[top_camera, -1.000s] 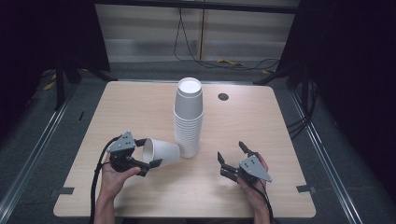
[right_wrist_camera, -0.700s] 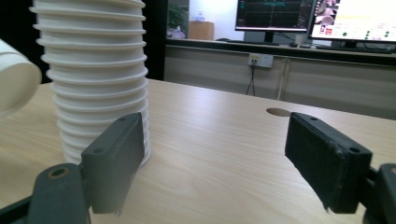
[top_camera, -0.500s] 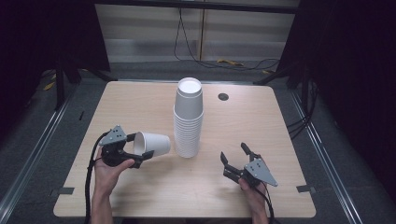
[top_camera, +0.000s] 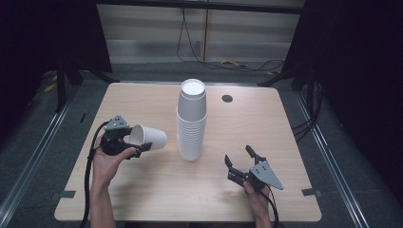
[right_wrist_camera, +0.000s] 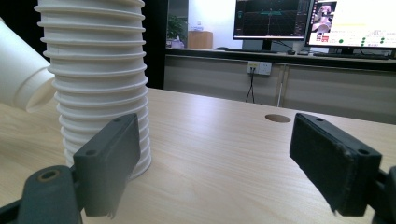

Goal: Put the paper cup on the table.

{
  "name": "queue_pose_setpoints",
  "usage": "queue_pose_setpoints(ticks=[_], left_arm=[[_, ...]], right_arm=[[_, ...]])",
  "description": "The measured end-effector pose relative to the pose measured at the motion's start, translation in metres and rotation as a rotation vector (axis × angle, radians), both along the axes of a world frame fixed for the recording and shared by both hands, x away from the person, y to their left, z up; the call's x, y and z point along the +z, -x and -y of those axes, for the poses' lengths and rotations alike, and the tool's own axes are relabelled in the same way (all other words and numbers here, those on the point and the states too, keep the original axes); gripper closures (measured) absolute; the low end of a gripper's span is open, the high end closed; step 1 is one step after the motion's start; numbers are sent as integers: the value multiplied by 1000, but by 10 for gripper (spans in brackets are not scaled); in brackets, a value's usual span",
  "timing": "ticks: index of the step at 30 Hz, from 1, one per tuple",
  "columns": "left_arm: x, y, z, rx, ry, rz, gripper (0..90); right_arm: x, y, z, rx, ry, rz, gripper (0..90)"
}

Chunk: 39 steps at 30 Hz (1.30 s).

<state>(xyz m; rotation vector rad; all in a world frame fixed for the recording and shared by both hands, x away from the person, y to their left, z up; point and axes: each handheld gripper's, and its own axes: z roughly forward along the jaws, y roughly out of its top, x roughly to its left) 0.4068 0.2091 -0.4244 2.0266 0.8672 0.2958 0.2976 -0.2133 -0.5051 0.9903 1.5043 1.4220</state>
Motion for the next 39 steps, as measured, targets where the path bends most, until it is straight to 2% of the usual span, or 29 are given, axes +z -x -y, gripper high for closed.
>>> queue_pose_setpoints(ticks=[2, 3, 4, 7, 11, 12, 14, 16, 19, 24, 26, 27, 28, 32, 33, 35, 39], left_arm=[[1, -6, 0, 8, -51, -25, 96], [1, -6, 0, 8, -51, -25, 96], [2, -13, 2, 17, -98, -45, 96], [5, -19, 3, 15, -132, -71, 96], [8, -25, 6, 7, -190, -79, 96], [8, -26, 7, 2, -196, -92, 96], [8, -29, 10, -10, -244, -106, 95], [8, -30, 14, 0, -273, -106, 94], [10, -33, 18, -19, -292, -129, 95], [11, -37, 28, -45, -365, -142, 94], [10, -39, 30, -51, -368, -152, 91], [6, -46, 33, -52, -416, -190, 90], [4, -50, 35, -56, -446, -199, 89], [4, -53, 40, -78, -460, -227, 84], [7, -55, 43, -80, -483, -231, 83], [7, -58, 47, -106, -517, -263, 81], [8, -62, 53, -121, -545, -266, 76]], right_arm=[[0, 0, 0, 0, 1, 1, 163], [0, 0, 0, 3, 3, 3, 163], [0, 0, 0, 5, 3, 3, 162], [0, 0, 0, 3, -5, -7, 162], [0, 0, 1, 2, -2, -5, 161], [0, 0, 1, 4, -4, -3, 161], [0, 0, 1, 2, -4, -5, 162], [0, -1, 1, 6, -8, -16, 169], [0, -1, 1, 8, -9, -21, 169], [0, -1, 1, 6, -7, -16, 169], [0, -1, 1, 7, -8, -15, 169], [0, 0, 1, 4, -7, -12, 169], [0, -1, 1, 5, -8, -9, 169], [0, -1, 0, 6, -7, -13, 169], [0, 0, 0, 9, -7, -13, 168], [0, -1, 0, 9, -5, -14, 168], [0, 0, 0, 10, -5, -12, 168]])
